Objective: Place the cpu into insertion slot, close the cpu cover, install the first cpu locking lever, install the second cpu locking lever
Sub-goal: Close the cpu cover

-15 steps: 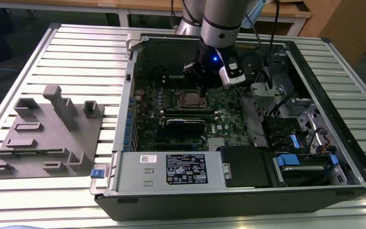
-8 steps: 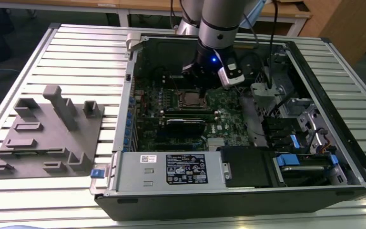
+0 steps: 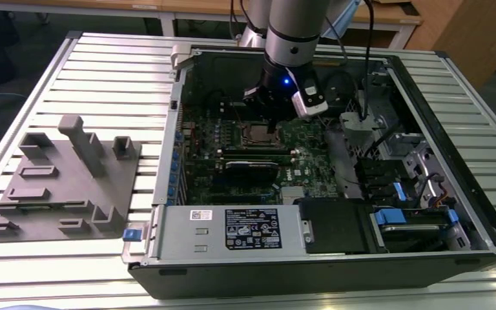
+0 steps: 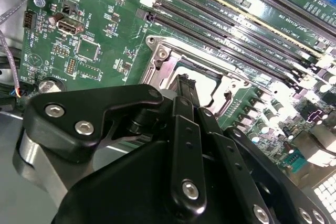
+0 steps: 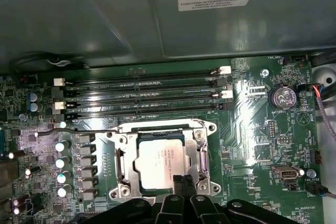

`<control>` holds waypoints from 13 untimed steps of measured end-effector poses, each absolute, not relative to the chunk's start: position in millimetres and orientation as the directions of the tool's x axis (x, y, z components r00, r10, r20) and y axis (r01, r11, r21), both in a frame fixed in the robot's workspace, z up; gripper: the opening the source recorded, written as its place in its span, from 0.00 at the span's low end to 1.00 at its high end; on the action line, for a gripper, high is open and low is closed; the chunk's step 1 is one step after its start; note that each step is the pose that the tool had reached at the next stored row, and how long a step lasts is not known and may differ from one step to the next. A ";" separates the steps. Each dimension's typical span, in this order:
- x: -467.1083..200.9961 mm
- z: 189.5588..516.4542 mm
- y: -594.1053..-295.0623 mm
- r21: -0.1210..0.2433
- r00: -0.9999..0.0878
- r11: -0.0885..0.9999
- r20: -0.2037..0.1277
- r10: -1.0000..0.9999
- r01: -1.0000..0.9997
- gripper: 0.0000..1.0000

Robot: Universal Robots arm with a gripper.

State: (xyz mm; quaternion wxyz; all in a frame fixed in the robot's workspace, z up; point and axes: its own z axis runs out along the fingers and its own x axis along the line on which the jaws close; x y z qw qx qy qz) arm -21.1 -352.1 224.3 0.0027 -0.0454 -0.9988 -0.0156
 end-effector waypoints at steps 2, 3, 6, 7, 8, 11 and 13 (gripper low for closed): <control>-21.1 224.3 -352.1 0.031 -0.996 0.995 0.007 0.091 0.091 0.11; -21.1 224.3 -352.1 0.031 -0.996 0.995 0.007 0.091 0.091 0.11; -21.1 224.3 -352.1 0.031 -0.996 0.995 0.007 0.090 0.091 0.11; -21.1 224.2 -352.1 0.031 -0.996 0.995 0.007 0.090 0.091 0.11; -21.1 224.3 -352.1 0.031 -0.996 0.995 0.007 0.090 0.091 0.11; -21.6 224.3 -352.1 0.031 -0.996 0.995 0.007 0.091 0.091 0.11; -23.1 224.0 -352.1 0.031 -0.996 0.995 0.006 0.090 0.091 0.11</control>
